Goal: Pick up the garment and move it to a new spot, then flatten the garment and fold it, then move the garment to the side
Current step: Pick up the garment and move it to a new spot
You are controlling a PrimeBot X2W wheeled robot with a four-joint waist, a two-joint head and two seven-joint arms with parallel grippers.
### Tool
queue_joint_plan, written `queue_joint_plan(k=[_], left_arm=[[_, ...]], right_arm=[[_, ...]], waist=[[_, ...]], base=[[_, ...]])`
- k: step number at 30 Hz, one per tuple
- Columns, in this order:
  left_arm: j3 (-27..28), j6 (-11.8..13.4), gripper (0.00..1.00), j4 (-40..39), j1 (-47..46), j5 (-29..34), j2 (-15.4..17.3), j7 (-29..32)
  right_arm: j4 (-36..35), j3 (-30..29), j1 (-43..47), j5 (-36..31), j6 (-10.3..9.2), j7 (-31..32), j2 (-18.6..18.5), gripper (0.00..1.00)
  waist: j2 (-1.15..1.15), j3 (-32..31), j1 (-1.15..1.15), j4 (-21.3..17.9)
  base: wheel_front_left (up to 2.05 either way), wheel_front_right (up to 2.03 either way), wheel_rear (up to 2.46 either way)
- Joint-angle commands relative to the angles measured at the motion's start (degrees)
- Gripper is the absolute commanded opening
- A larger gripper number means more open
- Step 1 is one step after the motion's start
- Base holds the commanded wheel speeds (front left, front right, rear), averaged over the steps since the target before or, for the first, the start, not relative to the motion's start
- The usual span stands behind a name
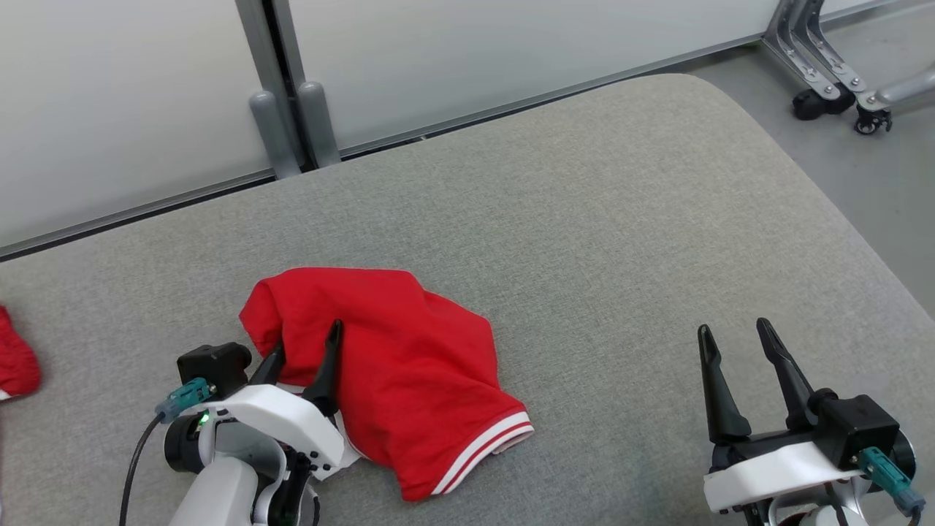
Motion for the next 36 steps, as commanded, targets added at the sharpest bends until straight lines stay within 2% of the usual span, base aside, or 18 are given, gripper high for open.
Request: queue_joint_plan(k=[1, 5, 7, 11, 15, 24, 30, 36], left_arm=[[-0.4, -0.3, 1.00, 0.0, 0.1, 1.3, 0.4, -2.9], [-0.8, -0.2, 1.00, -1.1, 2.9, 3.0, 0.7, -7.7], [0.0, 0.8, 1.00, -3.2, 5.1, 3.8, 0.8, -9.5], [2.0, 2.5, 1.00, -9.5, 10.7, 6.6, 0.8, -10.6], [5.5, 3.1, 1.00, -16.9, 16.7, 11.5, 0.3, -10.5], [13.0, 1.2, 1.00, -25.0, 24.9, 18.0, -1.1, -10.6], [15.8, 0.1, 1.00, -26.9, 28.5, 18.7, -1.4, -10.6], [16.0, 0.0, 1.00, -27.7, 30.1, 17.7, -1.4, -10.6]], right_arm=[[-0.1, -0.1, 0.6, -0.4, 0.01, -0.3, -0.3, 1.00], [-0.4, -0.1, 1.1, -1.1, 0.01, -0.3, -0.3, 1.00], [-0.7, -0.3, 1.6, -1.7, 0.01, -0.3, -0.3, 1.00], [-2.1, -1.5, 2.6, -2.9, 0.01, -0.3, -0.3, 1.00], [-3.0, -3.1, 3.8, -4.2, 0.01, -0.3, -0.3, 1.00], [-3.3, -6.9, 6.5, -5.7, 0.01, -0.3, -0.3, 1.00], [-2.4, -8.0, 7.6, -5.4, 0.01, -0.3, -0.3, 1.00], [-2.0, -8.4, 7.6, -5.1, 0.01, -0.3, -0.3, 1.00]], waist=[[0.00, -0.9, 0.00, 1.5], [0.00, -2.0, 0.00, 3.7], [0.00, -2.9, 0.00, 5.2], [0.00, -4.2, 0.00, 8.7], [0.00, -5.2, 0.00, 12.2], [0.00, -7.2, 0.00, 17.6], [0.00, -8.2, 0.00, 18.7], [0.00, -8.4, 0.00, 19.0]], base=[[0.00, 0.00, 0.00], [0.00, 0.00, 0.00], [0.00, 0.00, 0.00], [0.00, 0.00, 0.00], [0.00, 0.00, 0.00], [0.00, 0.00, 0.00], [0.00, 0.00, 0.00], [0.00, 0.00, 0.00]])
